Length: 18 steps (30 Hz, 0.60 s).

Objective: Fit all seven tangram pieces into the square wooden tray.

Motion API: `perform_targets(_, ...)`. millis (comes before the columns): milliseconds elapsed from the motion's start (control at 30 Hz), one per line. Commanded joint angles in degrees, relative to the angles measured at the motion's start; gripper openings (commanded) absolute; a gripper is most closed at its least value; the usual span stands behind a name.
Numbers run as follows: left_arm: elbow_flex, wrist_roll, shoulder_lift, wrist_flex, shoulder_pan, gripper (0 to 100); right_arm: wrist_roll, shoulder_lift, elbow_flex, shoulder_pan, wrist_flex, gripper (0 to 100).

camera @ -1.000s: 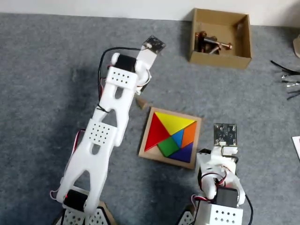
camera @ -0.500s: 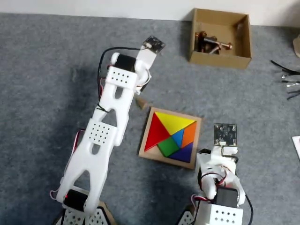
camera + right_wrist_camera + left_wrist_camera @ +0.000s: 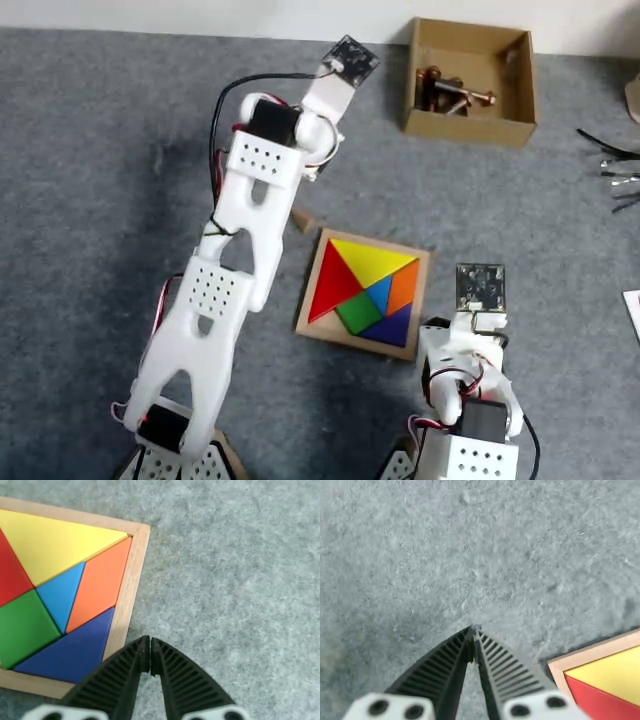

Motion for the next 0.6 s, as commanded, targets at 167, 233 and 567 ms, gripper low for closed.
perform_targets(167, 15.6, 0.2, -11.3, 0.4, 2.9, 1, 0.6, -0.7, 6.0, 0.7, 0.0, 1.1)
perform_targets(233, 20.2, 0.1, -15.5, 0.3, 2.9, 1, 0.6, -0.7, 6.0, 0.7, 0.0, 1.1)
perform_targets(567, 46.7, -18.5, -29.5, 0.0, 1.0, 1, 0.6, -0.7, 6.0, 0.7, 0.0, 1.1)
